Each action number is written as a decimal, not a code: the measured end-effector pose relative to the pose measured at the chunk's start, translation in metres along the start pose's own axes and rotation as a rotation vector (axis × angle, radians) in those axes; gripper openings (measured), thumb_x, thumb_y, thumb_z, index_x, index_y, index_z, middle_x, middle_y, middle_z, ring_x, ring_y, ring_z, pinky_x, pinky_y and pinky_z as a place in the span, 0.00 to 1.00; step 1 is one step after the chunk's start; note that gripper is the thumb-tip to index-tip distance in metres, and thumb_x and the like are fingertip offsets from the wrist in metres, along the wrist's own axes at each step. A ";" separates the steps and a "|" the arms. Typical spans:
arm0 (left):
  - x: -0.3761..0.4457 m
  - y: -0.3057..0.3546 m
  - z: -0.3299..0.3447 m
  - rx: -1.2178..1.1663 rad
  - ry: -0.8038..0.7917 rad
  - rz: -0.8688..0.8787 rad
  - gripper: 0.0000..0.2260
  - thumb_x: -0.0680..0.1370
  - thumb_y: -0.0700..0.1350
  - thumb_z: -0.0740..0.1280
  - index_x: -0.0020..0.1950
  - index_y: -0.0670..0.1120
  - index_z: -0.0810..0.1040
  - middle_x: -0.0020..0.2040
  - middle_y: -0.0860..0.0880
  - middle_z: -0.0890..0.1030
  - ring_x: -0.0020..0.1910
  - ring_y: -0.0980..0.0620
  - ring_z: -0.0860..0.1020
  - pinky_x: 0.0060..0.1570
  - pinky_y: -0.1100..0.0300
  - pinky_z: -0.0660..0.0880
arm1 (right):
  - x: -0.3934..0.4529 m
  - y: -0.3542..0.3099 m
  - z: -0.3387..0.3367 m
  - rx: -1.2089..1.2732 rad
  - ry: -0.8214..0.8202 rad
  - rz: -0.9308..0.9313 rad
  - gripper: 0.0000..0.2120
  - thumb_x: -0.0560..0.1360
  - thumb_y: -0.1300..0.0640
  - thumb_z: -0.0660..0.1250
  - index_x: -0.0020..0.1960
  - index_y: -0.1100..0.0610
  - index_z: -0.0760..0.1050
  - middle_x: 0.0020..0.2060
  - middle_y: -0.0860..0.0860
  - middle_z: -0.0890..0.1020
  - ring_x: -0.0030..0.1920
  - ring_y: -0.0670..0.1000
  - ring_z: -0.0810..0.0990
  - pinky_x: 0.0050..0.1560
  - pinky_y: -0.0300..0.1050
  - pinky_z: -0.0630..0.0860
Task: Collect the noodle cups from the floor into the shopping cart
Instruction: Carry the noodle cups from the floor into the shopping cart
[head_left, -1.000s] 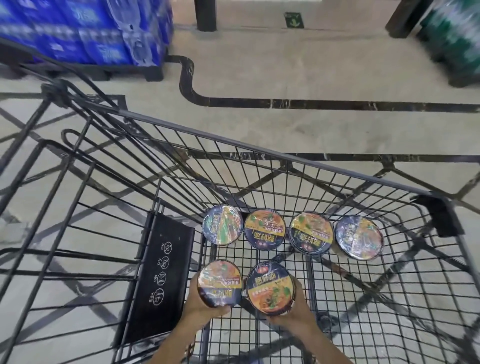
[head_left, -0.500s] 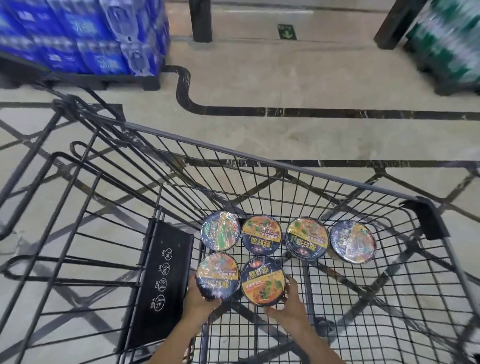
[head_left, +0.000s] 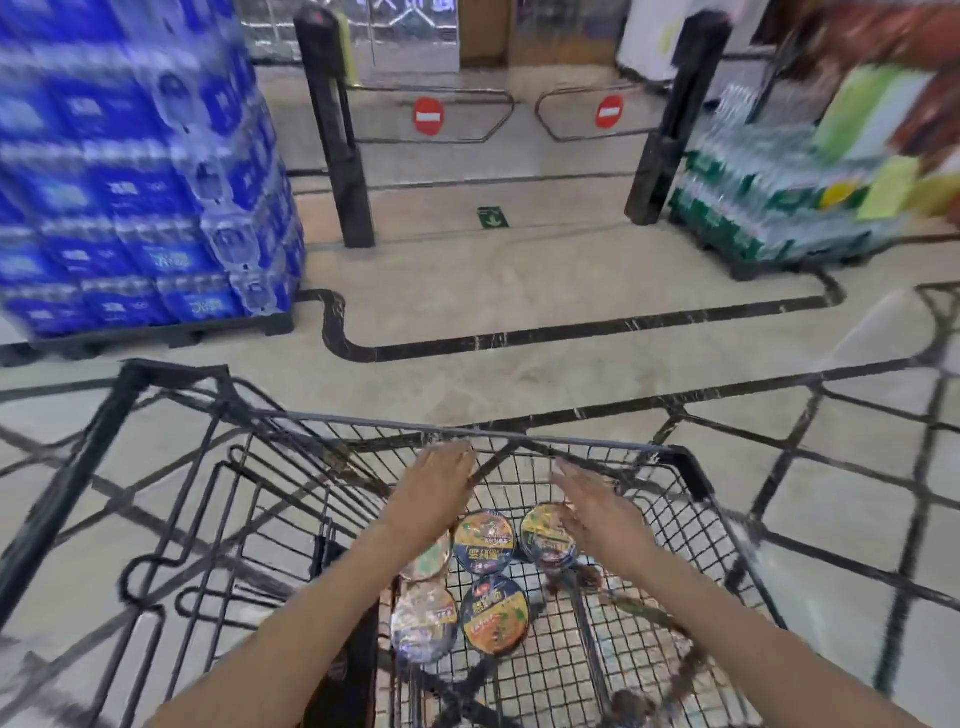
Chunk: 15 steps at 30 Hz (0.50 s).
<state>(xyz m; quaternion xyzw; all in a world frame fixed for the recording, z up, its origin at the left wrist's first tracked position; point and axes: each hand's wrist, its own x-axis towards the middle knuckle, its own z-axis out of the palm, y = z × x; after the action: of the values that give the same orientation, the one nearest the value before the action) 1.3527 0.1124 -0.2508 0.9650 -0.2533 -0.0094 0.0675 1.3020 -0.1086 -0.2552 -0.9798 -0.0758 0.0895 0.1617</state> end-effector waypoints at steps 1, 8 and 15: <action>0.009 0.005 -0.017 0.059 0.021 0.057 0.25 0.82 0.48 0.57 0.77 0.45 0.56 0.78 0.45 0.55 0.76 0.47 0.54 0.74 0.54 0.44 | -0.004 -0.002 -0.018 -0.044 0.039 -0.011 0.25 0.82 0.53 0.54 0.77 0.50 0.53 0.77 0.44 0.48 0.77 0.47 0.48 0.73 0.45 0.49; 0.047 0.060 -0.089 0.296 0.224 0.508 0.26 0.79 0.50 0.64 0.74 0.40 0.64 0.74 0.41 0.64 0.74 0.46 0.63 0.73 0.49 0.56 | -0.072 0.014 -0.102 -0.247 0.210 0.076 0.24 0.83 0.52 0.52 0.78 0.52 0.51 0.78 0.47 0.49 0.77 0.47 0.48 0.69 0.36 0.40; 0.045 0.165 -0.111 0.284 0.383 0.946 0.24 0.76 0.54 0.63 0.68 0.42 0.73 0.68 0.43 0.74 0.67 0.46 0.72 0.67 0.45 0.67 | -0.223 0.029 -0.131 -0.412 0.328 0.374 0.22 0.80 0.55 0.60 0.72 0.59 0.66 0.73 0.55 0.66 0.73 0.54 0.65 0.72 0.47 0.59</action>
<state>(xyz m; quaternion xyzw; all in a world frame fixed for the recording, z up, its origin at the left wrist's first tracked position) 1.3169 -0.0381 -0.1176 0.7293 -0.6429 0.2331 -0.0218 1.1150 -0.2144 -0.1094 -0.9903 0.1163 -0.0584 -0.0492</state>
